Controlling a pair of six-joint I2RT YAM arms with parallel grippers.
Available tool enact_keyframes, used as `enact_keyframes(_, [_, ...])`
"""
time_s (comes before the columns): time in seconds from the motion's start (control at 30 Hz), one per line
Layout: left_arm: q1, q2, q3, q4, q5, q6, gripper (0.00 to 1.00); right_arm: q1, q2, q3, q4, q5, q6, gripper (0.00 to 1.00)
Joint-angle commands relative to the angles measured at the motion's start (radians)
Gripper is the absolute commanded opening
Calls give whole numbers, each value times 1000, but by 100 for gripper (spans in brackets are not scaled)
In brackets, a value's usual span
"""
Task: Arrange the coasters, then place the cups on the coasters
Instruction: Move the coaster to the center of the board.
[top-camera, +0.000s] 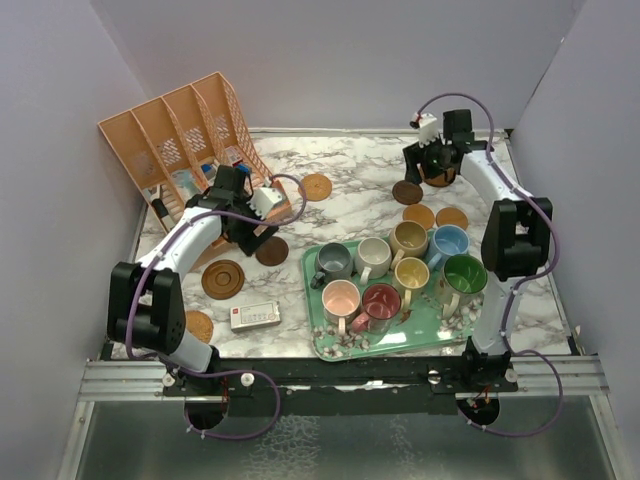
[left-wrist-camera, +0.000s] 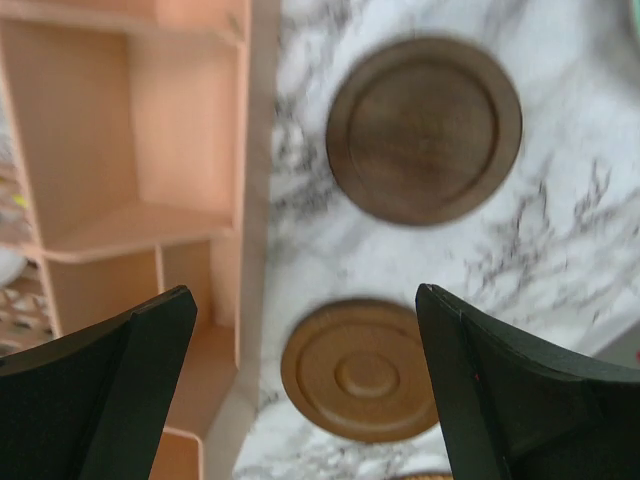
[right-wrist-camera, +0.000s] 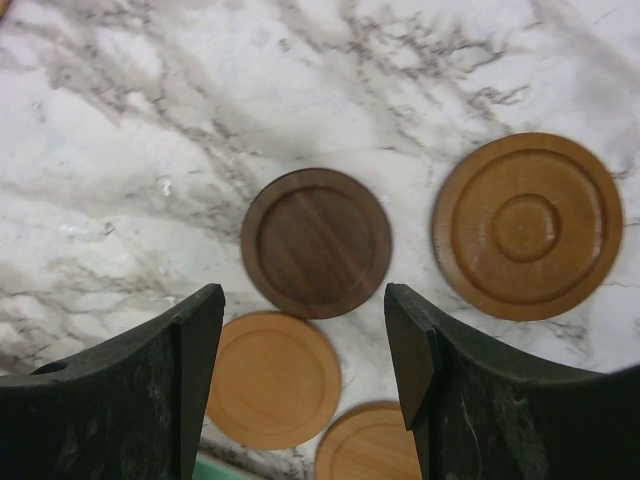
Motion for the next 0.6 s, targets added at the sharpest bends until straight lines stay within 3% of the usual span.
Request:
enact_keyframes(0.0, [65,-96,-83,-166,48,124,95,9,-74,-68,15,-127,21,66])
enact_keyframes(0.3, [125,-194,-173,-354,-12,286,89,10,-110,-147,51,-187,43,65])
enact_keyframes(0.57, [126,-136,-193,-253,-2,255,78,10,-98,-152,40,-207,50,65])
